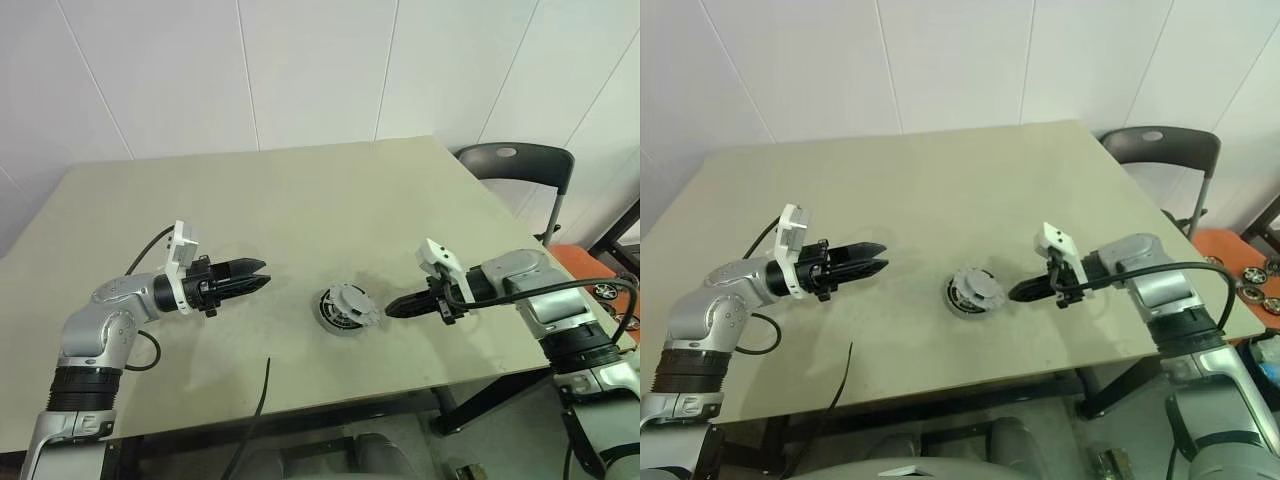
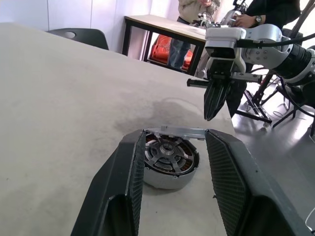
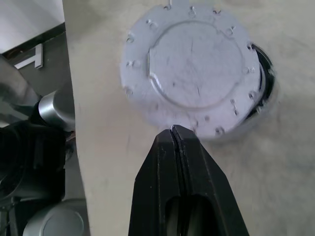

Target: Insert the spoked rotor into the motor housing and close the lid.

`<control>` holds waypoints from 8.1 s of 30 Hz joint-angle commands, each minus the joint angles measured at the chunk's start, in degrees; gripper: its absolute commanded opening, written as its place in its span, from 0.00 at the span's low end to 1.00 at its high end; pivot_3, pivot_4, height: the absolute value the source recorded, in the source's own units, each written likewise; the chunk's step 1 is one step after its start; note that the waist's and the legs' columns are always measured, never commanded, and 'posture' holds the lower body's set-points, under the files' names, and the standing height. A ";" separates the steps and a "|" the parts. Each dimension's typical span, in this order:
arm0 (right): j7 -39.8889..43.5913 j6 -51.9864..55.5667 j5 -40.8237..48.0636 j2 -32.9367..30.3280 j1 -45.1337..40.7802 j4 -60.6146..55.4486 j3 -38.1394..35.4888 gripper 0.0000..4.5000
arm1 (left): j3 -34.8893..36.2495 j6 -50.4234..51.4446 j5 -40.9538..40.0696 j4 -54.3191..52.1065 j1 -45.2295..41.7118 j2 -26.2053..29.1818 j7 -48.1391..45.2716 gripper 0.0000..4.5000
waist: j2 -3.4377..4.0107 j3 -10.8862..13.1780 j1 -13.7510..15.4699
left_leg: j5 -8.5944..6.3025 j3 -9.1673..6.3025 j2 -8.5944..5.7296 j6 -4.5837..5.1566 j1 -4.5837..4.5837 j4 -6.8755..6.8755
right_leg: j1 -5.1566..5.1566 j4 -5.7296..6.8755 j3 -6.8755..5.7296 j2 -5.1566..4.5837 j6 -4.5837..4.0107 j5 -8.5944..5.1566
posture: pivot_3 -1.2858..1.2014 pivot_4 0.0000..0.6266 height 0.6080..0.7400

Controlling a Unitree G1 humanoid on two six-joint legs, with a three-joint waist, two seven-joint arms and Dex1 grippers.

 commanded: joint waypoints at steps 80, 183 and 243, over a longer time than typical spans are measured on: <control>-20.67 -27.06 -3.17 8.01 13.34 -11.61 -2.78 0.57 | -3.44 -1.30 0.80 4.96 -6.41 -4.27 -3.26 0.46 | -0.04 -0.02 -0.04 | 0.00 0.00 -0.02 0.00 -0.01 -0.03 | -0.02 -0.01 0.03 0.02 -0.01 -0.01 | 0.52 0.00 1.00; -17.51 -28.53 -10.12 17.96 1.36 21.81 4.25 0.71 | 4.30 1.48 -5.09 -11.05 8.03 -1.34 7.54 0.46 | -0.14 -0.12 -1.44 | 0.00 -0.10 0.05 -0.01 0.33 -0.03 | 0.40 0.00 0.03 0.01 -0.19 -0.12 | 0.52 0.00 1.00; -22.53 -29.85 -7.46 23.03 -1.28 21.96 -2.16 0.71 | 3.61 1.70 -5.67 -11.27 7.31 -1.40 8.02 0.46 | -0.14 -0.32 -1.73 | 0.00 -0.13 0.07 -0.01 0.27 -0.06 | 0.17 0.01 0.12 0.03 -0.19 -0.13 | 0.52 0.00 1.00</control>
